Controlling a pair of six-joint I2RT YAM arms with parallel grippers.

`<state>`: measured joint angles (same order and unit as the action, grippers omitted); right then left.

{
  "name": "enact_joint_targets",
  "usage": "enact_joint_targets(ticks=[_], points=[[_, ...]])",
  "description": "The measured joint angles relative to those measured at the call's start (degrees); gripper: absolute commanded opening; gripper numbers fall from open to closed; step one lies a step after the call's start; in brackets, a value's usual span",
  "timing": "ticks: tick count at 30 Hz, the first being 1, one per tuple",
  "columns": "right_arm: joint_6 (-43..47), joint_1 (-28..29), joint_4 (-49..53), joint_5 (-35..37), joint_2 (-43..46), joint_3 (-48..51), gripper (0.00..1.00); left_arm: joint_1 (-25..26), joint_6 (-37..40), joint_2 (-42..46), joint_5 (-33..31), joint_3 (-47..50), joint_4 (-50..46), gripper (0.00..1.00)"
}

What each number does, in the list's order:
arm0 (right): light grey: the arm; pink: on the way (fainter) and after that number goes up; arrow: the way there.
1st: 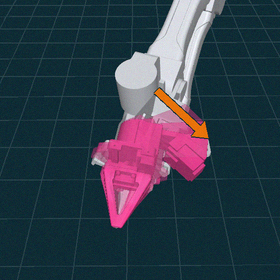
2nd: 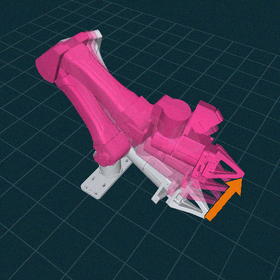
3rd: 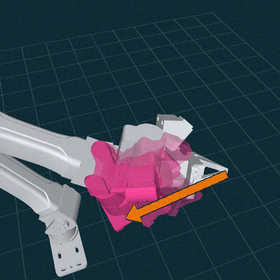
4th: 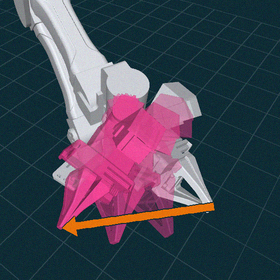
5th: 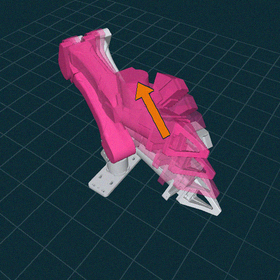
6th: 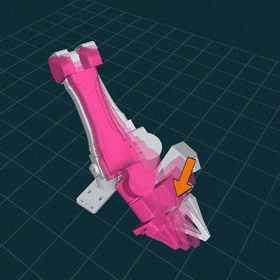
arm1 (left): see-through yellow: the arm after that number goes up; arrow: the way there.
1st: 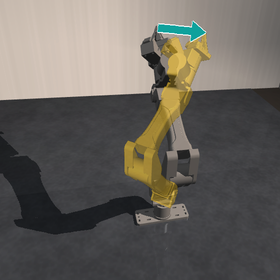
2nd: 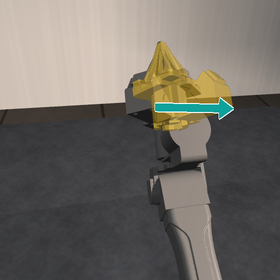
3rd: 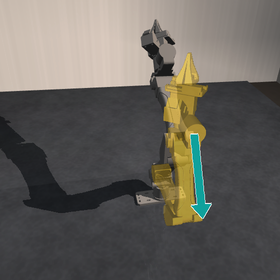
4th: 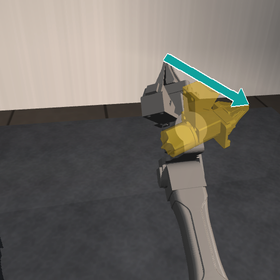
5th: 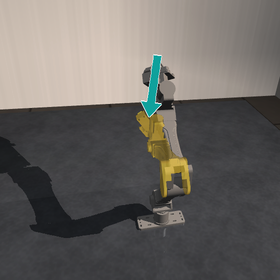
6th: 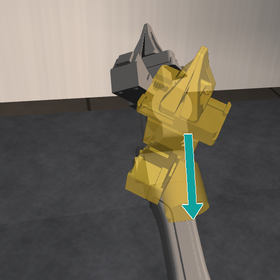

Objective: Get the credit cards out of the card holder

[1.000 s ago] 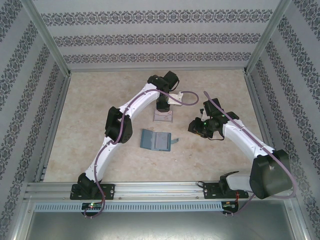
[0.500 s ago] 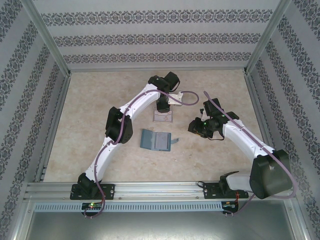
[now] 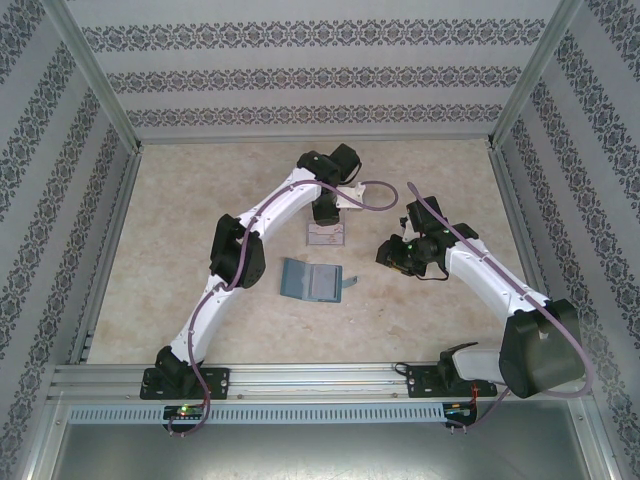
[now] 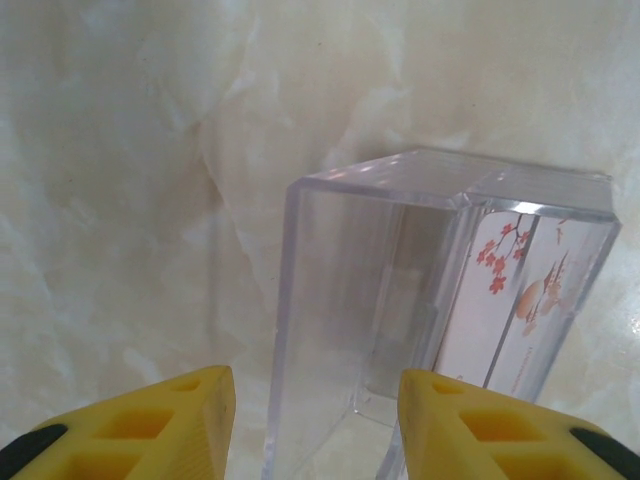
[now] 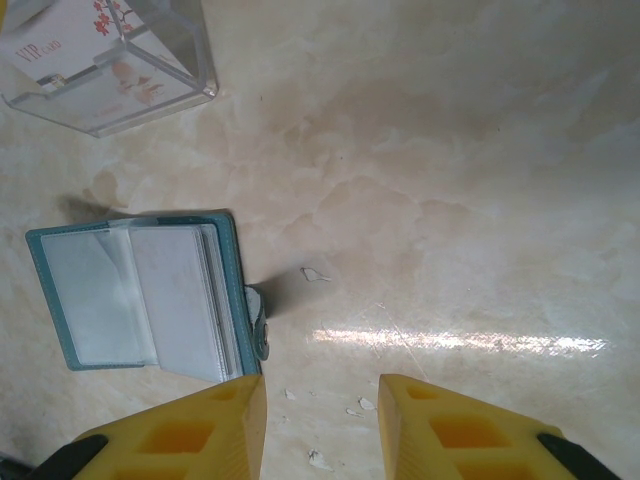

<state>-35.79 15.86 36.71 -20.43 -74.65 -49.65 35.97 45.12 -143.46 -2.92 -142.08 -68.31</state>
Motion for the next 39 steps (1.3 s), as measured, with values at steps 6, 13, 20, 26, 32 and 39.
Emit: enact_joint_targets(ticks=[6,13,20,26,32,39], points=[[0.0,0.0,0.0,-0.2,0.0,-0.2,0.34,0.0,-3.0,1.5,-2.1,0.0,0.1,0.43],[-0.4,1.3,-0.3,-0.6,-0.3,-0.9,0.34,0.0,-13.1,4.4,-6.2,0.7,0.2,0.38],[-1.5,5.0,-2.7,-1.5,-3.0,-2.0,0.34,0.0,-27.5,11.2,-7.5,10.5,2.1,0.4],[-2.4,8.6,-4.3,-1.6,-5.5,-2.4,0.34,-0.1,-36.5,26.8,-5.1,34.3,12.8,0.43],[-3.3,11.7,-5.7,-1.7,-9.3,-4.2,0.34,-0.1,-48.5,41.4,-7.0,51.9,26.1,0.57],[-3.5,14.4,-6.7,-1.7,-13.1,-6.7,0.34,-0.8,-62.9,44.9,-4.8,56.4,28.4,0.5]])
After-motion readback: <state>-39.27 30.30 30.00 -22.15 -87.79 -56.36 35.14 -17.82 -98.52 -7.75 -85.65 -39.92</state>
